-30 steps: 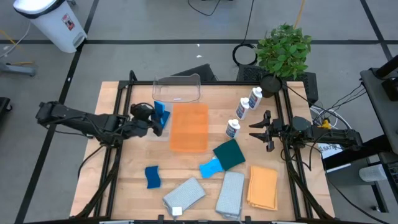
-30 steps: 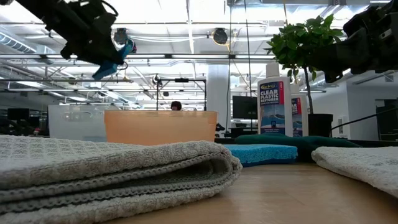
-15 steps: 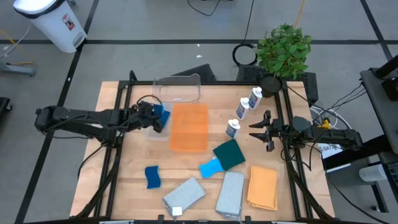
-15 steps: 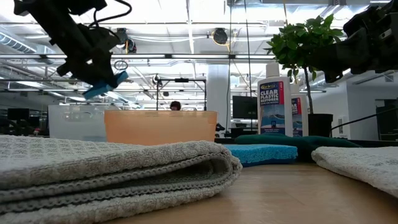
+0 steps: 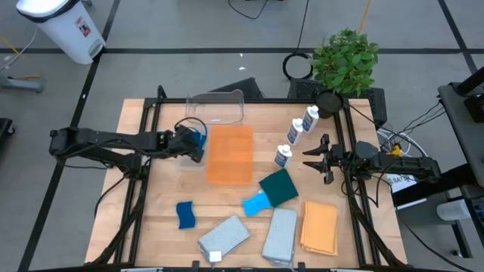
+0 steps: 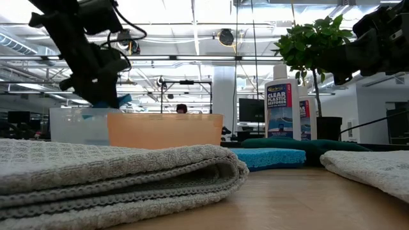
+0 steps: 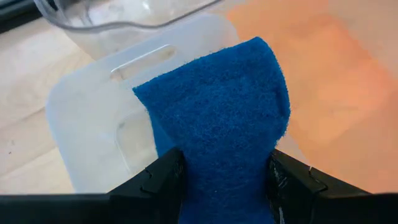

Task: Pick & Place Kitchen Items
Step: Put the sponge into the white bin

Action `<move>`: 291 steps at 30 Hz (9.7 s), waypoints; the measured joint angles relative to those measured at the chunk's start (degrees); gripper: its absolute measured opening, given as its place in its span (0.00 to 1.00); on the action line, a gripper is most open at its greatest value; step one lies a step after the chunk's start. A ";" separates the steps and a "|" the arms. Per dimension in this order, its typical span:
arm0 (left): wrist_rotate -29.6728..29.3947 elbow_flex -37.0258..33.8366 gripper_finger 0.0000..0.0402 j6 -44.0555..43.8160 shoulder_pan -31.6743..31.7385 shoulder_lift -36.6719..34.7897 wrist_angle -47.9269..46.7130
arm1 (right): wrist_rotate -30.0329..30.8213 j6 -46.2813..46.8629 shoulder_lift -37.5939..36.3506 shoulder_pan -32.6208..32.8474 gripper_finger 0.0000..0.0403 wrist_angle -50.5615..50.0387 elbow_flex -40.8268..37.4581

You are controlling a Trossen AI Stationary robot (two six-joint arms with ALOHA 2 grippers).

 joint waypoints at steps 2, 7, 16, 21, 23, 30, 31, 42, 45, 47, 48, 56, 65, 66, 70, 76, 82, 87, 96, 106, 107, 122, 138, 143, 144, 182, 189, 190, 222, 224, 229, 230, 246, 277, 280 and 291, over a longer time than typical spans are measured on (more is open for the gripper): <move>-0.02 0.00 0.47 -0.17 0.50 1.58 0.67 | -0.01 -0.01 0.00 -0.01 0.36 0.00 0.01; 0.02 0.00 0.47 -0.15 1.49 4.39 2.46 | -0.01 0.00 0.00 -0.01 0.36 -0.01 0.01; 2.54 0.02 0.47 0.26 3.10 8.63 3.50 | -0.01 -0.02 0.00 -0.02 0.36 -0.01 0.00; 2.54 0.02 0.47 0.24 3.40 10.69 3.80 | 0.00 -0.01 0.00 -0.01 0.36 -0.01 0.02; 2.54 0.02 0.47 0.28 3.42 11.49 4.38 | -0.01 -0.01 0.00 -0.01 0.36 -0.01 0.01; 2.75 0.02 0.47 0.63 3.42 12.97 6.11 | 0.01 -0.02 0.00 0.00 0.36 -0.01 0.02; 2.73 0.02 0.47 0.63 3.42 12.96 6.11 | 0.00 0.00 0.00 -0.01 0.36 0.00 0.01; 2.45 0.02 0.47 0.39 3.42 15.75 7.54 | 0.00 -0.02 0.00 -0.02 0.36 -0.01 0.02; 2.39 0.07 0.47 0.45 3.42 16.68 7.97 | -0.01 0.00 0.00 -0.02 0.36 -0.01 0.00; 2.40 0.07 0.47 -0.11 3.42 16.92 8.02 | 0.01 0.00 0.00 -0.01 0.36 -0.01 0.02; 2.40 0.07 0.47 -0.22 3.40 16.92 8.05 | -0.01 -0.02 -0.02 -0.01 0.36 0.01 0.02; 2.97 0.07 0.53 -0.38 3.42 16.90 8.06 | 0.00 -0.02 -0.02 -0.02 0.36 0.01 0.01; 4.52 0.04 0.79 0.29 3.42 16.86 7.99 | -0.01 -0.01 0.00 0.00 0.36 0.00 0.02; 4.51 0.04 0.81 0.30 3.42 16.86 7.95 | 0.01 -0.01 -0.01 -0.01 0.36 0.00 0.02; 4.68 0.79 0.86 0.72 3.42 16.86 7.02 | -0.01 0.00 0.00 -0.02 0.36 0.01 0.02; 4.65 4.58 0.85 1.77 3.42 16.86 1.44 | -0.01 -0.02 0.00 -0.01 0.36 0.00 0.02; 4.59 9.57 0.80 3.79 3.42 16.86 -5.14 | -0.01 -0.01 0.00 -0.01 0.36 0.01 0.01; 5.32 13.60 0.76 4.40 2.98 16.86 -9.39 | -0.01 0.00 -0.01 -0.02 0.36 0.00 0.02; 6.10 19.88 0.75 3.32 -2.68 16.86 -14.15 | -0.01 -0.02 0.00 -0.01 0.36 0.01 0.02; 14.69 24.04 0.73 -0.46 -14.90 16.86 -15.17 | 0.00 -0.02 0.00 0.00 0.36 0.00 0.01; 16.21 24.09 0.73 -1.09 -16.24 16.86 -15.13 | -0.01 0.00 0.00 0.00 0.36 -0.01 0.02; 30.34 24.07 0.73 -10.99 -35.65 16.86 -14.66 | 0.00 -0.02 0.00 -0.01 0.36 0.00 0.01; 25.12 16.12 0.73 2.15 -49.27 21.89 -12.17 | -0.01 -0.02 0.00 0.00 0.36 -0.01 0.02; 25.04 15.61 0.73 4.49 -49.56 24.48 -11.94 | 0.01 0.00 0.00 -0.02 0.36 0.00 0.02; 25.03 15.61 0.73 5.29 -49.58 24.99 -11.92 | 0.01 -0.01 0.00 -0.01 0.36 0.00 0.01; 27.65 19.89 0.73 -7.49 -31.95 31.15 -5.19 | 0.01 -0.02 0.00 0.00 0.36 -0.01 0.02; 30.31 23.50 0.73 6.90 -30.59 31.15 -7.48 | -0.01 0.00 0.00 0.00 0.36 0.01 0.02; 30.20 23.50 0.73 9.87 -30.73 31.15 -7.71 | 0.00 -0.02 0.00 -0.01 0.36 0.00 0.01; 22.40 23.04 0.73 39.89 -34.21 35.98 -8.94 | 0.01 -0.01 0.00 -0.01 0.36 -0.01 0.02; 22.40 23.04 0.73 39.91 -34.09 36.01 -9.34 | -0.01 0.00 0.00 -0.01 0.36 0.00 0.00; 22.92 23.04 0.73 35.33 -34.04 36.01 -9.07 | 0.00 0.00 0.00 -0.01 0.36 0.00 0.01; 23.10 23.04 0.73 34.33 -34.04 36.01 -8.76 | 0.01 -0.02 0.00 0.00 0.36 0.00 0.01; 18.43 23.03 0.73 30.69 -34.19 36.06 -7.70 | 0.01 -0.02 0.00 0.00 0.36 -0.01 0.02; 17.79 23.06 0.80 33.77 -33.29 39.57 -7.06 | -0.01 -0.01 0.02 -0.02 0.36 0.00 0.00; 17.81 23.04 0.78 34.07 -33.22 39.59 -6.88 | -0.01 -0.01 0.02 -0.01 0.36 0.01 0.00; 17.91 23.01 0.78 42.04 -32.16 39.67 -5.61 | -0.01 -0.01 0.02 -0.01 0.36 0.01 0.02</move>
